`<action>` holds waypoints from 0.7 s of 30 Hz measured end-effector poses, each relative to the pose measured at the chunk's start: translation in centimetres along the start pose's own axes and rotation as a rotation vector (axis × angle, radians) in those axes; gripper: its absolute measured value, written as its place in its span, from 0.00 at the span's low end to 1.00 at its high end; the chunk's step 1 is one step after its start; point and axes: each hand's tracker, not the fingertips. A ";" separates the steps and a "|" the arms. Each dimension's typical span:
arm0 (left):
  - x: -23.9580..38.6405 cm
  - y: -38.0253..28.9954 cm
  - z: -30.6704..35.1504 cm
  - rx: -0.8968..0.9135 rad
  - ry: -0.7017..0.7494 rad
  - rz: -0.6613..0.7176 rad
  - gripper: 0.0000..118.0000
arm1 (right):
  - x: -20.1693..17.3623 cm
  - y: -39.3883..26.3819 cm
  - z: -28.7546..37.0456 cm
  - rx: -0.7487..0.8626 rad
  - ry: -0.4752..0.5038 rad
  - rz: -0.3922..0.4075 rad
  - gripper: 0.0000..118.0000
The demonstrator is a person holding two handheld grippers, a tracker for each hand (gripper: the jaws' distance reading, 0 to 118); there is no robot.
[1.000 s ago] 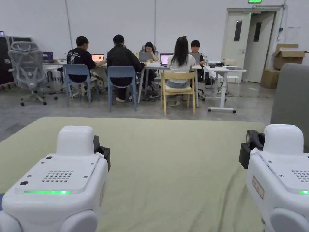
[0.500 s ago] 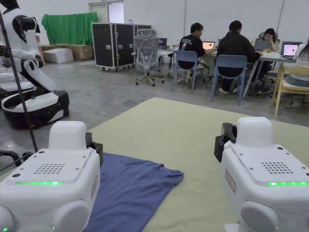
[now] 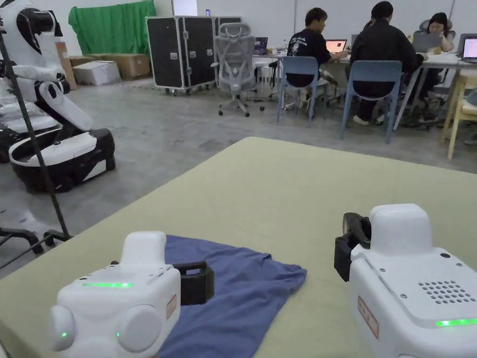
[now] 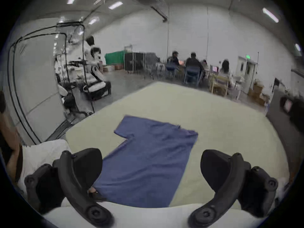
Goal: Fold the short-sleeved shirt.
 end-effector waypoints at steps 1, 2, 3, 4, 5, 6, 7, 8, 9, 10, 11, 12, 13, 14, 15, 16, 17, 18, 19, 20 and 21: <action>0.7 -0.3 -2.2 -0.010 0.018 -0.035 1.00 | 0.2 -0.4 -1.2 -0.013 0.005 0.003 0.01; 0.5 0.4 -3.8 -0.017 0.030 -0.047 1.00 | 0.1 -0.7 -2.1 -0.026 0.003 0.013 0.01; 0.8 0.4 -6.1 -0.049 0.033 -0.044 1.00 | -0.2 -1.3 -3.3 -0.038 -0.004 0.029 0.01; 1.0 0.3 -8.2 -0.072 0.014 -0.037 1.00 | -0.2 -1.9 -4.4 -0.047 -0.010 0.039 0.01; 1.2 0.2 -10.1 -0.083 0.004 -0.023 1.00 | -0.2 -2.5 -5.6 -0.059 -0.014 0.041 0.02; 1.1 0.1 -12.6 -0.127 -0.002 -0.007 1.00 | -0.2 -3.2 -6.9 -0.080 -0.006 0.034 0.01; 1.2 -0.1 -14.9 -0.158 -0.020 -0.003 1.00 | -0.1 -4.0 -8.2 -0.106 0.004 0.024 0.01; 1.5 -0.4 -16.9 -0.180 -0.026 0.000 1.00 | 0.0 -4.7 -9.2 -0.123 0.004 0.016 0.01; 1.8 -0.8 -19.1 -0.214 -0.023 -0.012 1.00 | 0.3 -5.5 -10.3 -0.136 0.005 0.012 0.01; 2.0 -1.2 -21.4 -0.252 -0.022 -0.031 1.00 | 0.5 -6.3 -11.3 -0.149 0.003 0.009 0.02; 2.3 -1.6 -23.3 -0.286 -0.016 -0.053 1.00 | 0.6 -7.0 -12.0 -0.164 0.003 0.002 0.01; 2.7 -2.1 -25.2 -0.327 -0.018 -0.078 1.00 | 0.9 -7.9 -12.9 -0.185 0.009 -0.007 0.01; 3.0 -2.7 -26.9 -0.363 -0.021 -0.099 1.00 | 1.2 -8.7 -13.7 -0.209 0.008 -0.016 0.02; 3.3 -3.1 -28.3 -0.402 -0.020 -0.119 1.00 | 1.4 -9.3 -14.3 -0.228 0.011 -0.022 0.01; 3.5 -3.6 -29.5 -0.433 -0.042 -0.129 1.00 | 1.6 -9.9 -14.8 -0.245 0.014 -0.025 0.02; 3.9 -4.3 -30.7 -0.478 -0.068 -0.153 1.00 | 1.7 -10.4 -15.1 -0.256 0.018 -0.026 0.02; 4.2 -5.0 -31.7 -0.515 -0.073 -0.179 1.00 | 1.8 -10.8 -15.3 -0.259 0.021 -0.025 0.02; 4.4 -6.1 -32.3 -0.527 -0.068 -0.193 1.00 | 1.9 -11.1 -15.3 -0.263 0.021 -0.018 0.02; 3.9 -6.3 -31.8 -0.419 -0.073 -0.154 1.00 | 1.9 -11.3 -15.3 -0.270 0.022 -0.008 0.02; 3.4 -6.3 -31.5 -0.399 -0.091 -0.131 1.00 | 2.0 -11.4 -15.2 -0.274 0.022 0.000 0.02; 3.2 -6.3 -31.3 -0.419 -0.097 -0.129 1.00 | 2.0 -11.4 -15.0 -0.277 0.024 0.006 0.02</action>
